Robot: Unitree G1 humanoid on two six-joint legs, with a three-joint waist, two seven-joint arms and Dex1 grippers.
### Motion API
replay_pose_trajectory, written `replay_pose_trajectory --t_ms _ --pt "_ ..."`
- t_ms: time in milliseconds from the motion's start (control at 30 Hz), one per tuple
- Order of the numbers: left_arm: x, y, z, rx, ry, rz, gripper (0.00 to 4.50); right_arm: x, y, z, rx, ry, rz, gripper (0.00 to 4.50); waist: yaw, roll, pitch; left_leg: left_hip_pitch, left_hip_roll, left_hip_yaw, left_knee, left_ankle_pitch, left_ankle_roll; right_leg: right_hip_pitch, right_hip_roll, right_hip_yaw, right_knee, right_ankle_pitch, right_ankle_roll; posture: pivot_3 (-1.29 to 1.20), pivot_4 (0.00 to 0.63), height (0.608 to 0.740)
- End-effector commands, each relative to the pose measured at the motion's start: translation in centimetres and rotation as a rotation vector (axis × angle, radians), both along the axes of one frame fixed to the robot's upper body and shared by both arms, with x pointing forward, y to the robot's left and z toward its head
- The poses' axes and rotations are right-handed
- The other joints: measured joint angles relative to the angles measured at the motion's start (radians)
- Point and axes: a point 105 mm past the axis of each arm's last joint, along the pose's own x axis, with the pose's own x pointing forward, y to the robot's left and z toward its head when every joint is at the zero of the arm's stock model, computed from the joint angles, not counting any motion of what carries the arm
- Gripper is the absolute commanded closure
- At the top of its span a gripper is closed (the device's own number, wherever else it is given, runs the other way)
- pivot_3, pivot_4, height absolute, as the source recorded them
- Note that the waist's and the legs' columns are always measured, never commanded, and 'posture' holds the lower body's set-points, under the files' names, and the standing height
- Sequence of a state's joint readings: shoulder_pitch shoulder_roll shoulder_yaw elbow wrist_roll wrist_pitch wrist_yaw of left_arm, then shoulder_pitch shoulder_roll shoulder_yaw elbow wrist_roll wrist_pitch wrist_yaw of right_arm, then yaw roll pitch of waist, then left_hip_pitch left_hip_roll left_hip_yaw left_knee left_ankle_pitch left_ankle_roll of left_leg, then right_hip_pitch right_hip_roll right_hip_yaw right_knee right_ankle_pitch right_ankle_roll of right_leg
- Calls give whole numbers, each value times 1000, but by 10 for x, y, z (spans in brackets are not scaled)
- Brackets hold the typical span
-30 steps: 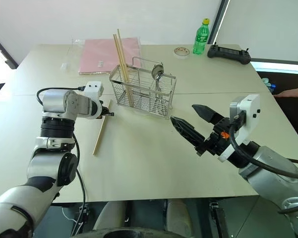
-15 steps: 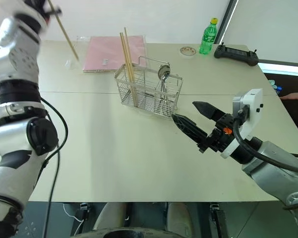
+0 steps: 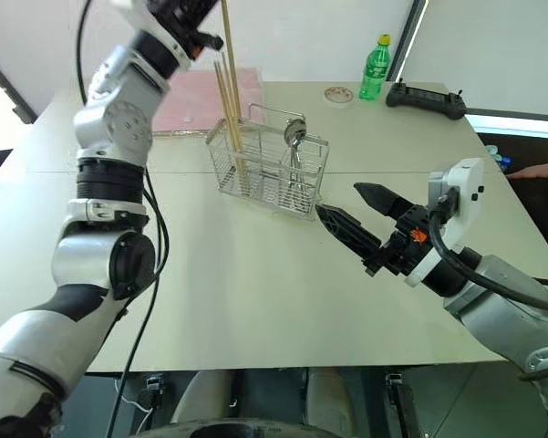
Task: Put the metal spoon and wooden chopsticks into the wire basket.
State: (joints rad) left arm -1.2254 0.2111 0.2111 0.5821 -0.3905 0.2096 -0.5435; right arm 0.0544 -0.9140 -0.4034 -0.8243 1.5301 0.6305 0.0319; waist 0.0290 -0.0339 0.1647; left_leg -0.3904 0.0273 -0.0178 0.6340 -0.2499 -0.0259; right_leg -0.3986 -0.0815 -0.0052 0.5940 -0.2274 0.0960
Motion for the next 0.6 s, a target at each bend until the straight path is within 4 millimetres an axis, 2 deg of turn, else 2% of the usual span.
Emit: replay_pose_trajectory --t_ms 33,167,233,267,300,467,500,600 --pt "-8 -5 4 41 -71 3 4485 -6 2 12 18 -55 -2 0 3 0 0 0 0 0 -1 0 0 -1 1 0 0 0 0 0 150 721" --pt "-7 -5 -3 67 -85 24 4485 -6 2 12 20 -56 -9 0 9 0 0 0 1 -1 -1 0 0 -2 2 0 1 0 0 0 150 721" --pt "-6 -6 -6 56 -68 15 3736 -6 1 12 21 -56 -12 0 10 0 0 -1 1 0 -1 0 0 -1 2 0 0 0 0 0 150 721" --pt "-6 -7 -8 50 -62 4 3193 -6 1 12 21 -56 -13 0 10 0 0 -1 1 0 0 0 0 -1 2 0 0 0 0 0 150 721" --pt "-6 -8 -11 43 -45 -8 2935 -6 1 12 21 -57 -15 0 11 0 0 -1 1 0 0 0 0 -1 2 0 0 0 0 0 150 721" --pt "-8 -5 -17 -6 33 -45 420 -4 -1 13 19 -61 -20 0 10 0 0 -1 1 -1 0 0 0 0 2 0 0 0 0 0 150 721" --pt "-8 -3 -17 -16 48 -51 82 -4 -1 13 19 -62 -20 0 10 0 0 0 1 -1 0 0 0 0 2 0 0 0 0 0 150 721" --pt "-13 9 -13 -28 105 -119 82 -2 -5 14 -12 -69 -22 0 6 0 0 0 1 -1 0 0 0 -1 2 0 1 0 0 0 150 721"
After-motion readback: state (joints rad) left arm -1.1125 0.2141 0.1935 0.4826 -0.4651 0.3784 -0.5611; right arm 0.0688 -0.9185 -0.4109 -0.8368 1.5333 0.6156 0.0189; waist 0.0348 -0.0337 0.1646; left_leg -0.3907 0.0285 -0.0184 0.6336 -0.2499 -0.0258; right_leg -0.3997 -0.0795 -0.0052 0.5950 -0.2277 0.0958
